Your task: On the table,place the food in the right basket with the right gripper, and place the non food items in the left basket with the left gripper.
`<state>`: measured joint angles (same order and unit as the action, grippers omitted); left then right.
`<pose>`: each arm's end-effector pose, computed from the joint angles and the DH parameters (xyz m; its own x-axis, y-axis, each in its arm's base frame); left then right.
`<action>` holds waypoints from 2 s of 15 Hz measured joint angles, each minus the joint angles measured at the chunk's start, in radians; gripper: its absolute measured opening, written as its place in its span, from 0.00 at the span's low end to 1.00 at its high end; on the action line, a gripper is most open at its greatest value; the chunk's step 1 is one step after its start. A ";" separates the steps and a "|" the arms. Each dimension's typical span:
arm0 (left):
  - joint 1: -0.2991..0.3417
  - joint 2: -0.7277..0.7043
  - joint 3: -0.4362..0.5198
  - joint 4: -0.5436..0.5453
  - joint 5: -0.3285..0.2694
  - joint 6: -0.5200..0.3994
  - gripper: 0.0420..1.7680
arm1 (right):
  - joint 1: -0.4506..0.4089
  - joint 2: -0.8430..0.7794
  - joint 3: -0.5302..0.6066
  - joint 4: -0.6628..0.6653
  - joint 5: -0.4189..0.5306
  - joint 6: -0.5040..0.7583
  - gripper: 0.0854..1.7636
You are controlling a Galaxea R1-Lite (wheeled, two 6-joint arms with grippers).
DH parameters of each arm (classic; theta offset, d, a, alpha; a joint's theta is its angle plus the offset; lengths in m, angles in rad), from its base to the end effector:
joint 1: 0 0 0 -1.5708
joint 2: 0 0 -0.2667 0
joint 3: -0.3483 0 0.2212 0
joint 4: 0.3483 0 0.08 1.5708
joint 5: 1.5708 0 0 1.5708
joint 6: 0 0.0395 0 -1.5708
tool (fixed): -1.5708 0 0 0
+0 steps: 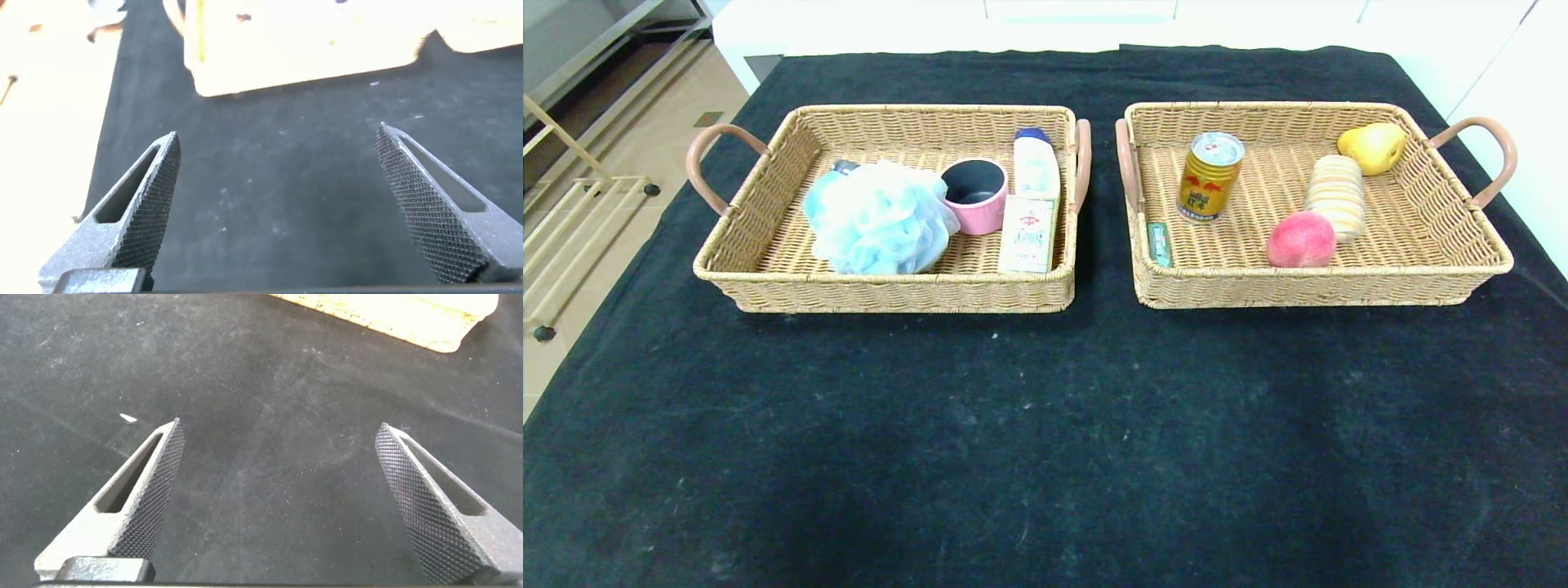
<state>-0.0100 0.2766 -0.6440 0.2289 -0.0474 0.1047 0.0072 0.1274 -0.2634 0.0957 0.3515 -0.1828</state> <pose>0.0287 -0.0022 0.2345 0.9888 -0.0573 0.1379 0.0422 0.9930 0.1100 0.0481 0.0139 0.1416 0.9356 0.3511 0.0378 -0.3376 0.9208 -0.1953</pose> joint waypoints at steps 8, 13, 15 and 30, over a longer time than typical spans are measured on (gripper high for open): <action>0.014 -0.171 0.155 -0.026 -0.075 -0.002 0.97 | -0.004 -0.068 0.004 -0.001 -0.003 0.072 0.97; 0.013 -0.246 0.362 -0.233 -0.069 -0.005 0.97 | -0.005 -0.119 0.077 -0.075 -0.117 0.082 0.97; 0.013 -0.264 0.439 -0.296 -0.057 -0.013 0.97 | -0.004 -0.124 0.135 -0.150 -0.128 0.085 0.97; 0.013 -0.277 0.644 -0.364 -0.014 -0.169 0.97 | -0.003 -0.127 0.263 -0.160 -0.333 0.151 0.97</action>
<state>0.0028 -0.0004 0.0000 -0.1351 -0.0611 -0.0645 0.0038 0.0000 0.0000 -0.0638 0.0183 -0.0313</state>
